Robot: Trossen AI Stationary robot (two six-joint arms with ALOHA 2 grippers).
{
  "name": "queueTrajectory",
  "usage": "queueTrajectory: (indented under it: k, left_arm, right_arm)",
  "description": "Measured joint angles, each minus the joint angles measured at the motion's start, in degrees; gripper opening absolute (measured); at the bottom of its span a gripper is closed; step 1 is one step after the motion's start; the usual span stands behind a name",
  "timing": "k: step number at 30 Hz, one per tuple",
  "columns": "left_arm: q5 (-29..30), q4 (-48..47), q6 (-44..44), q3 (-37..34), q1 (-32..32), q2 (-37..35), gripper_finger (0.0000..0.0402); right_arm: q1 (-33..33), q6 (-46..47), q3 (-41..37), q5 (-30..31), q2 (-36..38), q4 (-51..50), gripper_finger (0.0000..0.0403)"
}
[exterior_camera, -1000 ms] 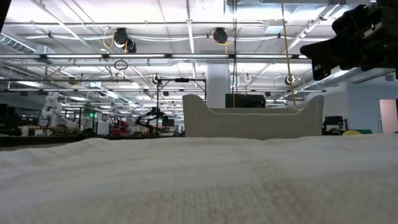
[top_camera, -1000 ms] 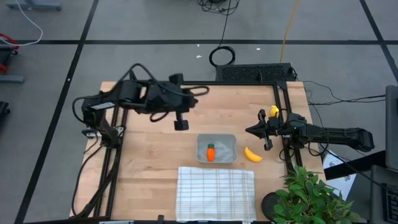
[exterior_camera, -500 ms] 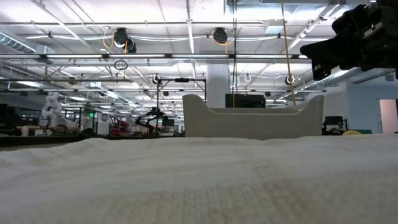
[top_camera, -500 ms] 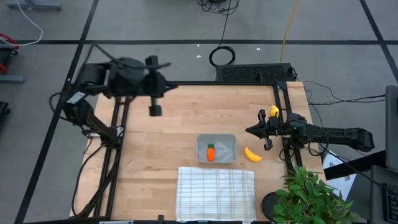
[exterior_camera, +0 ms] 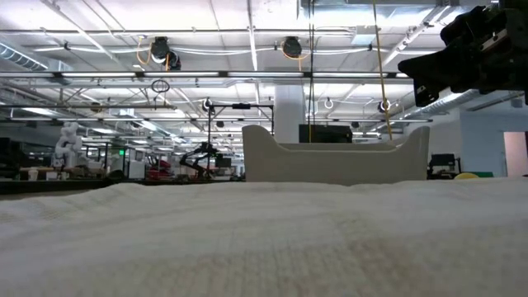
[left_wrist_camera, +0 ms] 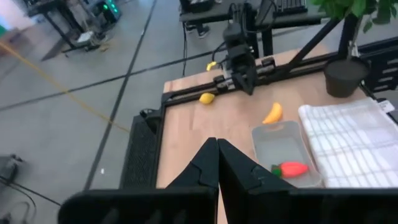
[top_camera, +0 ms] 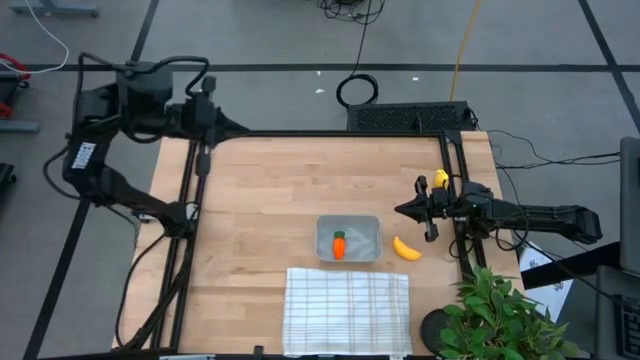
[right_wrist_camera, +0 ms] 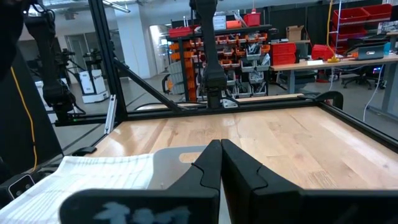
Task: Pick and placing Produce into tupperware
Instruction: Put the banana into the gray bin
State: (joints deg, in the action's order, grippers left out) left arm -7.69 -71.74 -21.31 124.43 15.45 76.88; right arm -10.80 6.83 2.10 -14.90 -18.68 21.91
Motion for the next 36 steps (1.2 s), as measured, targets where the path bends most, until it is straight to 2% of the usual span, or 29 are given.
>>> queueTrajectory:
  k: [6,11,18,23,26,30,36]
  left_arm:
    - [2.3,9.2,5.7,-19.0,2.0,-9.5,0.0000]
    - [3.6,26.2,16.1,-37.9,2.3,-17.9,0.0000]
    - [8.7,39.7,14.5,-60.5,-1.7,-28.2,0.0000]
    - [3.6,53.8,14.3,-76.1,-2.4,-39.1,0.0000]
    - [2.6,59.4,15.3,-83.7,-2.4,-43.6,0.0000]
    - [3.3,61.7,15.1,-91.3,-2.4,-47.1,0.0000]
    - [9.4,65.0,18.4,-100.4,-2.4,-49.9,0.0000]
  right_arm:
    - [0.0,0.0,0.0,0.0,0.0,0.0,0.0000]
    - [0.0,0.1,0.0,0.0,0.0,0.0,0.0000]
    - [0.0,1.5,0.0,0.0,0.0,0.0,0.0000]
    - [0.0,1.5,0.0,0.0,0.0,0.0,0.0000]
    - [0.0,1.5,0.0,0.0,0.0,0.0,0.0000]
    - [0.0,1.5,0.0,0.0,0.0,0.7,0.0000]
    - [0.0,1.6,0.0,0.0,0.0,4.1,0.0000]
